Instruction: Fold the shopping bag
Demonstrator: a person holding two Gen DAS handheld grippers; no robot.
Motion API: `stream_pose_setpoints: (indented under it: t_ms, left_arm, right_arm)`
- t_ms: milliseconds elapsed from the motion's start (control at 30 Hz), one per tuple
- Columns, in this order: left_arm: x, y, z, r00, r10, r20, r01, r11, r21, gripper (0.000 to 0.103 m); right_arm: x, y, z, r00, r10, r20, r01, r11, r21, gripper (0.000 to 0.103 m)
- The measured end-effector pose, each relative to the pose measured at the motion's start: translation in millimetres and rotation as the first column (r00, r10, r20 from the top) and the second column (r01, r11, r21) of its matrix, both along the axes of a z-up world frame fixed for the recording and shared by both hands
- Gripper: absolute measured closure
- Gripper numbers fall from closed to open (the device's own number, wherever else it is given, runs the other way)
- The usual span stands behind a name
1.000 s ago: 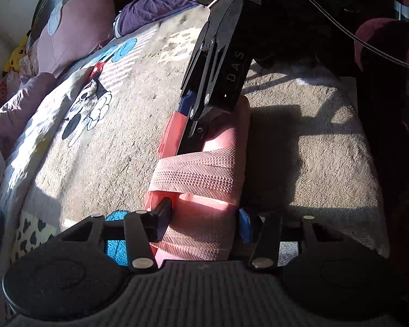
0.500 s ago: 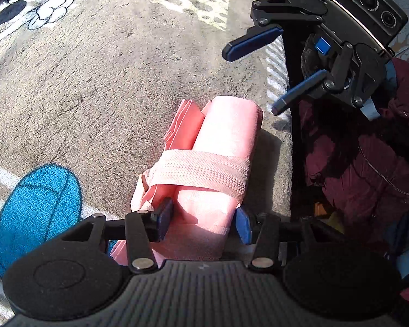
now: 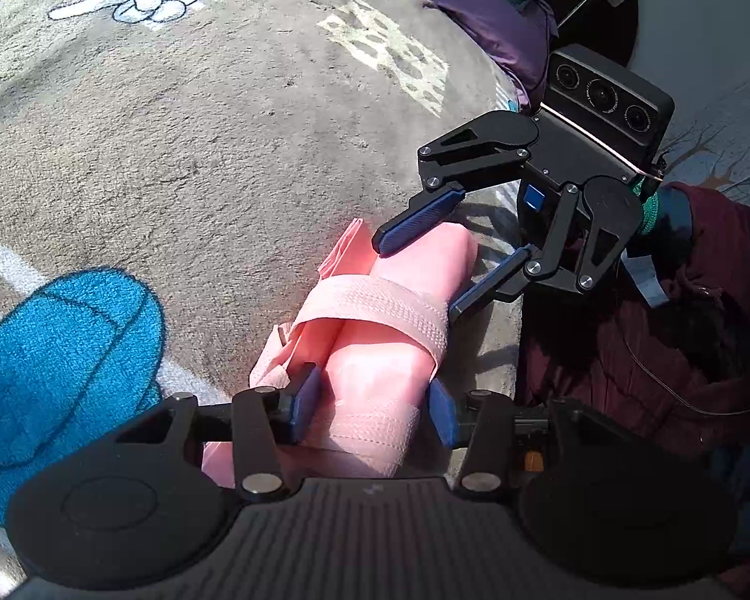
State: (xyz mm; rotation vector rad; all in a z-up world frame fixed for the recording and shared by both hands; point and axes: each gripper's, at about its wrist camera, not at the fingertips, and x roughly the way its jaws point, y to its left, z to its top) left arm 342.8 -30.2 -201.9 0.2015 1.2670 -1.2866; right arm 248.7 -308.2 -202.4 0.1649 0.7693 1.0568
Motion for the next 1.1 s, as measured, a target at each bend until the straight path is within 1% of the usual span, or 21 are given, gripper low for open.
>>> stream_pose_setpoints:
  t_ms: [100,167,200,267,300,333,367,400,433,467,533,567,600,633,667,767,867,900,933,1000,1100]
  left_arm:
    - [-18,2,15,0.989,0.021,0.149,-0.020,1.000,-0.007,0.055]
    - [-31,5,23,0.969,0.034,0.243,-0.034,0.999,-0.006,0.055]
    - [-40,7,28,0.953,0.036,0.300,-0.037,0.999,-0.004,0.055]
    - [-66,6,38,0.892,0.000,0.452,-0.013,1.000,0.024,0.055]
    - [-78,4,42,0.849,-0.029,0.527,0.006,0.999,0.046,0.055]
    - [-93,2,44,0.784,-0.080,0.616,0.039,0.996,0.079,0.055]
    - [-109,0,44,0.709,-0.136,0.691,0.075,0.990,0.118,0.055]
    - [-121,-3,40,0.648,-0.199,0.735,0.113,0.980,0.166,0.055]
    - [-123,-4,35,0.640,-0.220,0.737,0.109,0.975,0.196,0.056]
    - [-118,-4,33,0.666,-0.200,0.718,0.090,0.978,0.190,0.056]
    - [-94,-1,34,0.791,-0.095,0.604,0.043,0.994,0.100,0.058]
    - [-79,5,36,0.859,-0.037,0.511,0.012,0.999,0.053,0.059]
    - [-65,11,36,0.911,0.007,0.413,-0.015,1.000,0.016,0.059]
    - [-54,16,34,0.946,0.020,0.324,-0.019,1.000,-0.004,0.059]
    - [-45,21,32,0.969,0.029,0.245,-0.025,1.000,-0.018,0.059]
    - [-30,23,26,0.990,0.031,0.136,-0.030,0.999,-0.010,0.058]
    - [-12,24,17,0.997,0.067,0.031,-0.067,0.998,-0.015,0.057]
    - [-5,26,13,0.997,0.082,-0.006,-0.083,0.996,-0.020,0.057]
    - [1,27,9,0.994,0.097,-0.043,-0.099,0.995,-0.024,0.057]
    - [14,29,1,0.986,0.123,-0.109,-0.127,0.992,-0.027,0.057]
    - [22,22,-3,0.987,0.108,-0.122,-0.109,0.994,-0.001,0.057]
  right_arm:
    - [5,4,-2,0.999,0.000,-0.034,0.000,1.000,-0.008,0.054]
    - [8,2,-4,0.998,-0.006,-0.068,0.006,1.000,0.010,0.053]
    - [10,1,-6,0.996,-0.008,-0.086,0.010,1.000,0.019,0.053]
    - [14,-2,-8,0.992,-0.014,-0.127,0.020,0.999,0.040,0.053]
    - [15,-3,-9,0.990,-0.013,-0.142,0.020,0.999,0.048,0.053]
    - [17,-3,-10,0.988,-0.013,-0.154,0.022,0.998,0.053,0.053]
    - [20,-5,-11,0.985,-0.016,-0.173,0.027,0.998,0.064,0.053]
    - [22,-6,-12,0.982,-0.018,-0.189,0.032,0.997,0.075,0.053]
    - [23,-7,-13,0.981,-0.016,-0.196,0.033,0.996,0.081,0.053]
    - [23,-7,-12,0.981,-0.011,-0.192,0.027,0.997,0.078,0.053]
    - [21,-2,-8,0.986,0.003,-0.166,0.006,0.999,0.053,0.053]
    - [18,1,-4,0.990,0.014,-0.140,-0.009,0.999,0.035,0.051]
    - [14,3,1,0.993,0.025,-0.113,-0.023,1.000,0.020,0.050]
    - [8,8,6,0.996,0.053,-0.071,-0.053,0.999,-0.008,0.050]
    - [-2,14,12,0.995,0.100,-0.016,-0.101,0.994,-0.052,0.051]
    - [-27,26,21,0.974,0.192,0.124,-0.170,0.971,-0.171,0.050]
    - [-45,36,22,0.934,0.257,0.247,-0.183,0.941,-0.285,0.048]
    - [-47,37,21,0.931,0.256,0.260,-0.175,0.938,-0.298,0.048]
    - [-42,33,20,0.946,0.217,0.241,-0.150,0.952,-0.268,0.050]
    - [-24,15,14,0.986,0.090,0.138,-0.073,0.989,-0.126,0.053]
    - [-7,-6,2,0.999,-0.049,0.001,0.049,0.998,0.034,0.052]
